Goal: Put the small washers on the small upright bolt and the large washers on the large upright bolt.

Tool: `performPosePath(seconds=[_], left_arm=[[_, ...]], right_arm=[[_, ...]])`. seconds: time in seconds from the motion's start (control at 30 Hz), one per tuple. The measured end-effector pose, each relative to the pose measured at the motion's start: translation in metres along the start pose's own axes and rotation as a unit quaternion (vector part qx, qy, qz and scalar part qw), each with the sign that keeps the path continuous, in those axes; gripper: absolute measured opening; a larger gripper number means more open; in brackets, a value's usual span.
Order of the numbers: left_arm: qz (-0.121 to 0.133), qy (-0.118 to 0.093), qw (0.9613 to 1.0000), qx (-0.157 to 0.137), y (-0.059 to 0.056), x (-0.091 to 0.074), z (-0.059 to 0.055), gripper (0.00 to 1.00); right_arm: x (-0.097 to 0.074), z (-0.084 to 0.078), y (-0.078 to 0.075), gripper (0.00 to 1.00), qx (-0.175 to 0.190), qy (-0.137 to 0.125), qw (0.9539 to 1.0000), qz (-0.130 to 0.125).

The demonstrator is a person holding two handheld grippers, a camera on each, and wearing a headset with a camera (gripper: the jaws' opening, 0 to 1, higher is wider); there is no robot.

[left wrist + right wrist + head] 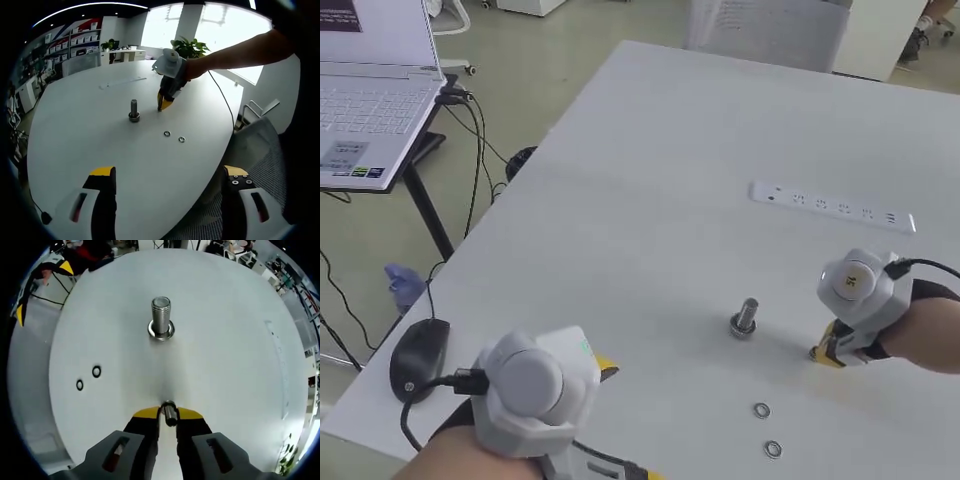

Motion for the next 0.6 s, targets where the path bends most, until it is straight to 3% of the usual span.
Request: performPosePath(seconds=[0.6], left_arm=[[-0.007,-0.003,0.9999,-0.009,-0.0015,-0.0018,0.0023,0.85]], right_arm=[[0.0046,-0.0009,-0.0065,0.13,0.0,0.004,1.0,0.005]])
Point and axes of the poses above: the centre of the closed fingertips' face, and the gripper's own axes: x roughly forward along the fingers, y roughly to its left, z roughly out of its top, the point moved 1 cm from there along -x, roughly backward along the fingers, and after that the axes turned 7 degrees about z, right-handed, at the moved point
